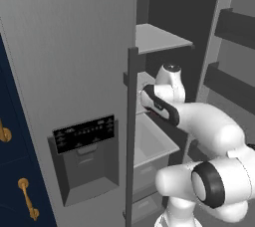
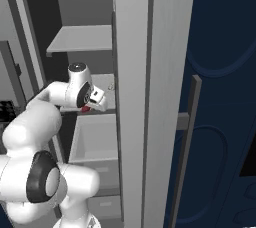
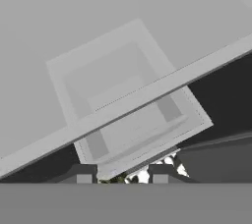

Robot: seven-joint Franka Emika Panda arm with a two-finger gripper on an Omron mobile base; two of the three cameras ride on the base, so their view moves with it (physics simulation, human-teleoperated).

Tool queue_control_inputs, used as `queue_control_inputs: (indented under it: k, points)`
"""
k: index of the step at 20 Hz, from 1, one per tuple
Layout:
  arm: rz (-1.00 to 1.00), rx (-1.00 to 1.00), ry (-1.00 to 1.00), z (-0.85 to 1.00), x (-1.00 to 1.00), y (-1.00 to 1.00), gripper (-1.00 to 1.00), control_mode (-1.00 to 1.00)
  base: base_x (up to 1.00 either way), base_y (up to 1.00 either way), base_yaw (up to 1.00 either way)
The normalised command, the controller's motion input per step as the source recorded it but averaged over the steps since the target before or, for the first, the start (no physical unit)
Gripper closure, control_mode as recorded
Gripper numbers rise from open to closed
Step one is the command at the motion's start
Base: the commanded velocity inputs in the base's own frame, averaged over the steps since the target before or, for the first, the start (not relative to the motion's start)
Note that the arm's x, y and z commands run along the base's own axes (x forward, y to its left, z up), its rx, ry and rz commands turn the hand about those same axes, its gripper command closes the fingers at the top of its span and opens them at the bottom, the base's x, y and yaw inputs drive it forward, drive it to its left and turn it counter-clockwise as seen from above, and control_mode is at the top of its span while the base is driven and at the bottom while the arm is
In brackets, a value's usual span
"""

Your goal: Take the strawberry from the fridge and place it on top of the pancake, located on the dining counter.

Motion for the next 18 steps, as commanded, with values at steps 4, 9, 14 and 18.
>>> queue_control_inputs:
  k: [4, 9, 14, 18]
  points:
    - [-0.05, 0.02, 0.0, 0.5, -1.0, -0.03, 1.0, -1.0, 0.0, 0.0, 0.0]
    - [-0.01, 0.0, 0.0, 0.41, -1.0, -0.21, 1.0, -1.0, 0.0, 0.0, 0.0]
    - [0.04, -0.1, 0.04, 0.23, -0.88, -0.16, 1.0, -1.0, 0.0, 0.0, 0.0]
    - [0.13, -0.12, 0.02, 0.03, -0.78, -0.04, 1.0, -1.0, 0.0, 0.0, 0.0]
